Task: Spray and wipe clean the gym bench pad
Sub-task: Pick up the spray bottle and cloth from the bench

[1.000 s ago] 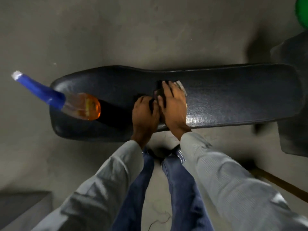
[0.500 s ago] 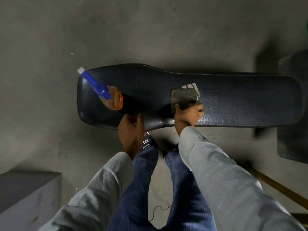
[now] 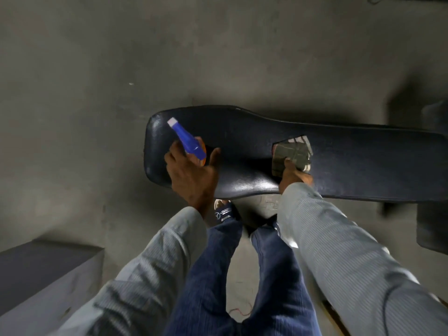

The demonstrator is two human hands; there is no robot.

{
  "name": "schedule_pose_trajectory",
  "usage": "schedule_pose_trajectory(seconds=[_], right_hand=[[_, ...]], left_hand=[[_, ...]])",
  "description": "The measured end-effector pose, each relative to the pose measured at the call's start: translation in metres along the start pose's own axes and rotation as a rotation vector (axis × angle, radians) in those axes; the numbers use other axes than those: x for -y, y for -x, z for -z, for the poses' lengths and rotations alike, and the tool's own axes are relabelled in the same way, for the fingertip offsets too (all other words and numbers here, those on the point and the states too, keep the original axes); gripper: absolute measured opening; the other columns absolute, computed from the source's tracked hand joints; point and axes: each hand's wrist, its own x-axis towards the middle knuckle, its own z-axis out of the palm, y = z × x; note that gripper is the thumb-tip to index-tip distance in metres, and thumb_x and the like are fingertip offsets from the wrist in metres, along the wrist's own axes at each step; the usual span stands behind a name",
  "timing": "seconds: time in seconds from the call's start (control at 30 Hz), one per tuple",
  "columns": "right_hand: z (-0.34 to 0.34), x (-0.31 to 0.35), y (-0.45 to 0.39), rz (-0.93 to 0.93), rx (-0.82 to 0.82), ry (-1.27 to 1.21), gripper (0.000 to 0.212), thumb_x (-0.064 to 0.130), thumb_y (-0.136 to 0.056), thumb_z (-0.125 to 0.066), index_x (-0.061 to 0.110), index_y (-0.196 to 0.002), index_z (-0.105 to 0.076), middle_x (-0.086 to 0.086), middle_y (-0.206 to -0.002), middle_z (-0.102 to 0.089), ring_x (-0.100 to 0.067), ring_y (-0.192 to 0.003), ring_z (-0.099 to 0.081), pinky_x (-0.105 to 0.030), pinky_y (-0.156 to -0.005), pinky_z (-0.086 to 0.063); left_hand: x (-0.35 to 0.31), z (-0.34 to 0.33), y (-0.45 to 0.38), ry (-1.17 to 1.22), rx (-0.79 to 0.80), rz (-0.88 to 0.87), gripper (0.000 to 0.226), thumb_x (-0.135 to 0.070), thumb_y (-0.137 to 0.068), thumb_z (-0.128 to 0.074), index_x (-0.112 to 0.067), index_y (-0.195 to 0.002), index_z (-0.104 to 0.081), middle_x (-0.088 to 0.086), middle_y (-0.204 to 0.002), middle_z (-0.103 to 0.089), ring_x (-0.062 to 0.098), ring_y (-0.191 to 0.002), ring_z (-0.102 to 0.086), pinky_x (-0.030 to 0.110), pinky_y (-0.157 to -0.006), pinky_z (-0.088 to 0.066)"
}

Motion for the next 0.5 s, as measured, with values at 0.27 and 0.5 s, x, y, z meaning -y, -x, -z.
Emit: schedule_pose_trajectory(seconds=[0.27, 0.5], right_hand=[[0.001, 0.022, 0.033, -0.092, 0.197, -0.415, 0.043, 0.016, -0.094, -0.084, 0.002, -0.131, -0.067, -0.005, -0.107, -0.069, -0.017, -0.084, -0.065, -0.018, -0.052, -0.054], [0.023, 0.012, 0.067, -0.196, 0.365, -0.672, 0.053, 0.014, -0.087, -0.088, 0.012, -0.136, -0.066, -0.015, -0.136, -0.074, -0.027, -0.114, -0.072, -0.029, -0.073, -0.062]], left_hand=[[-0.008, 0.008, -0.020, -0.028, 0.059, -0.170, 0.042, -0.055, -0.092, -0.062, -0.019, -0.110, -0.073, 0.007, -0.111, -0.067, 0.030, -0.103, -0.066, 0.036, -0.080, -0.046], [-0.047, 0.020, 0.004, -0.078, 0.155, -0.287, 0.039, -0.055, -0.103, -0.063, -0.017, -0.096, -0.070, 0.001, -0.091, -0.062, 0.025, -0.084, -0.064, 0.035, -0.075, -0.046]])
